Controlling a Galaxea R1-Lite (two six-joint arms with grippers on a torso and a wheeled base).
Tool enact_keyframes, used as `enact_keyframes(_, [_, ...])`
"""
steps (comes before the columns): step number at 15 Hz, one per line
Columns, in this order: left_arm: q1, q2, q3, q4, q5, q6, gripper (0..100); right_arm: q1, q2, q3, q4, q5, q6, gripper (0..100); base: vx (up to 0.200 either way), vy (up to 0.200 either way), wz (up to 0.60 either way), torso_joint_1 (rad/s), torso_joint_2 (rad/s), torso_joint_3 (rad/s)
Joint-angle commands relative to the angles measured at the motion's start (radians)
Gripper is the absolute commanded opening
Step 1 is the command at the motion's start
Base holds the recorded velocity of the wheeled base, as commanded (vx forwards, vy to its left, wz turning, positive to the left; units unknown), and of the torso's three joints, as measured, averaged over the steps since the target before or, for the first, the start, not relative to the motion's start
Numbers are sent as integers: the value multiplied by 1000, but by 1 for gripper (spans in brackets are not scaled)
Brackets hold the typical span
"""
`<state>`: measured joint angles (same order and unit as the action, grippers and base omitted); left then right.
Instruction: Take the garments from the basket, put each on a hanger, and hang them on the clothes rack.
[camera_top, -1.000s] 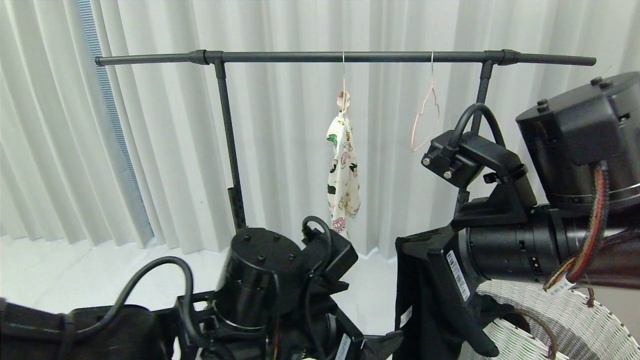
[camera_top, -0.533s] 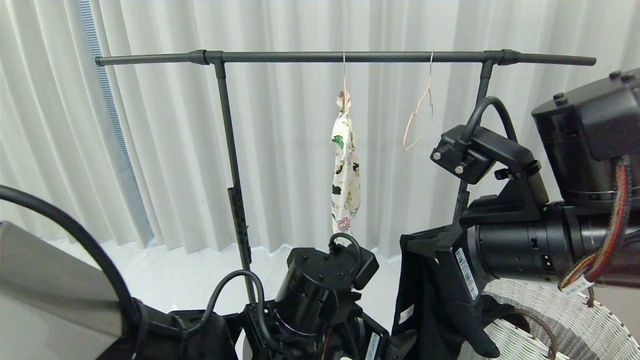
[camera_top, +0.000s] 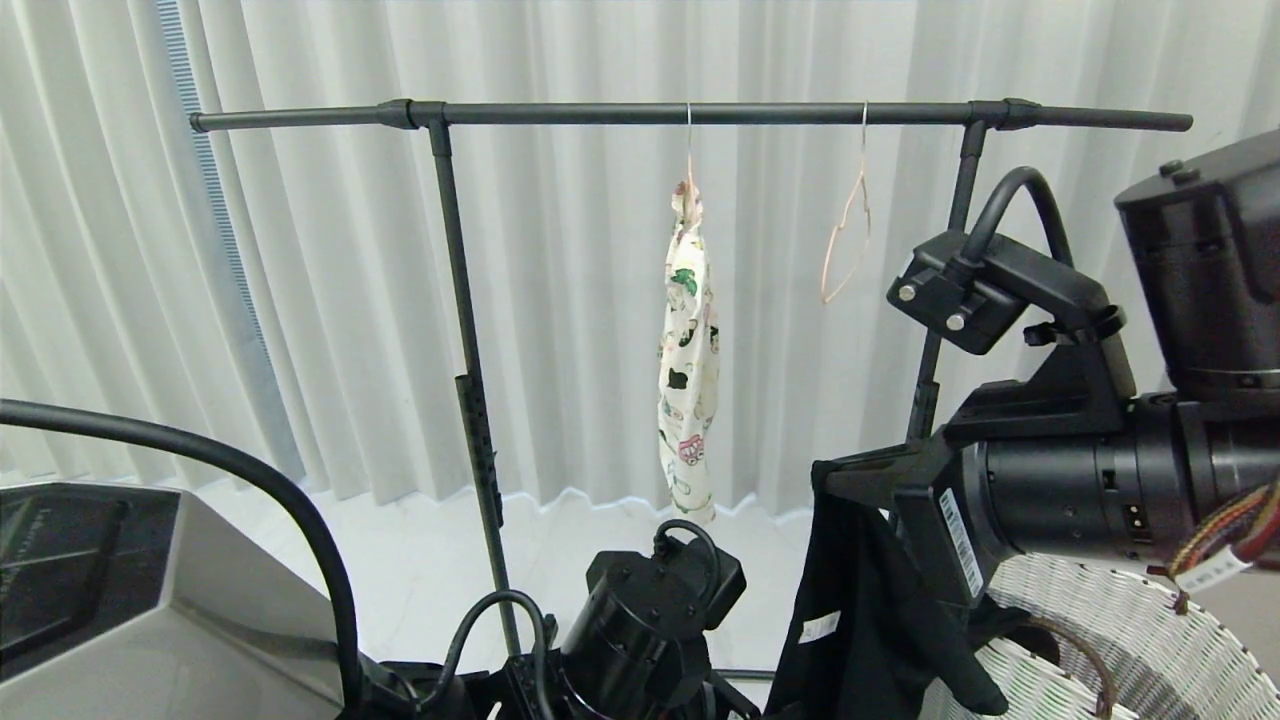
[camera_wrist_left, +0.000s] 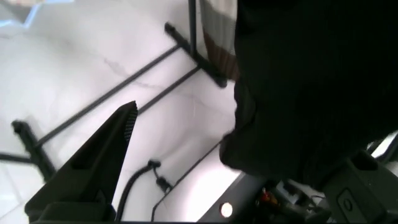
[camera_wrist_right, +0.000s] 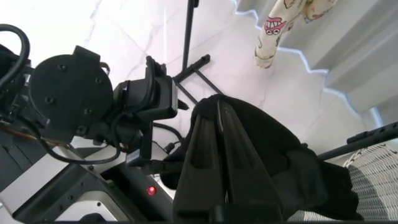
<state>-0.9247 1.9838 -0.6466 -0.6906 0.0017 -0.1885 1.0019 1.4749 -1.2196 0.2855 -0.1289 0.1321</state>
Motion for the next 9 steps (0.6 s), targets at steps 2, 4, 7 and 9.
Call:
enact_keyframes(2, [0, 15, 2, -33, 0, 0, 100, 4, -7, 2, 1, 0, 0, 0, 0, 0, 0, 0, 0, 0])
enact_keyframes(4, [0, 15, 5, -35, 1, 0, 100, 6, -7, 0, 1, 0, 0, 0, 0, 0, 0, 0, 0, 0])
enact_keyframes(7, [0, 15, 7, -35, 8, 0, 0, 6, -11, 2, 1, -1, 0, 0, 0, 0, 0, 0, 0, 0])
enact_keyframes(9, [-22, -3, 27, -38, 83, -2, 0, 3, -15, 11, 1, -1, 1, 0, 0, 0, 0, 0, 0, 0])
